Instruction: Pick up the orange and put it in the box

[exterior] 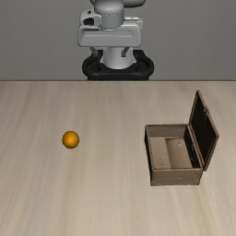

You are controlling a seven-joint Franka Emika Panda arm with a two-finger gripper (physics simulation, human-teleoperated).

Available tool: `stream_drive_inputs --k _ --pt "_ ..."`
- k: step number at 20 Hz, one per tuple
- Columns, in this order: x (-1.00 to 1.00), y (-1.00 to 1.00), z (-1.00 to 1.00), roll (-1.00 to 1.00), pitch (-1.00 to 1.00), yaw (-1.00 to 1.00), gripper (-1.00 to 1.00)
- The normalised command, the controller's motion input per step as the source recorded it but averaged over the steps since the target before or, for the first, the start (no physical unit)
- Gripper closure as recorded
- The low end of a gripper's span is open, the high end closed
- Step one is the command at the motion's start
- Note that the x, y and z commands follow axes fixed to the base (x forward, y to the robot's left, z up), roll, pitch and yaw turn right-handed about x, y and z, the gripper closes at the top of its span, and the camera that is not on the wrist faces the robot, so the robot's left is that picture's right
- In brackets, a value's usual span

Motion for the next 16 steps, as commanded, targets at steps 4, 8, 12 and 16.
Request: stream_drive_inputs --k 4,8,12,16 --pt "0.0 -1.0 0.0 0.0 0.0 0.0 -1.0" --pt "0.0 -1.0 0.0 0.0 0.0 0.0 -1.0" --pt "0.25 -0.75 0.0 0.0 0.0 0.0 -1.0" --pt "1.0 0.0 0.0 0.0 0.0 0.0 -1.0"
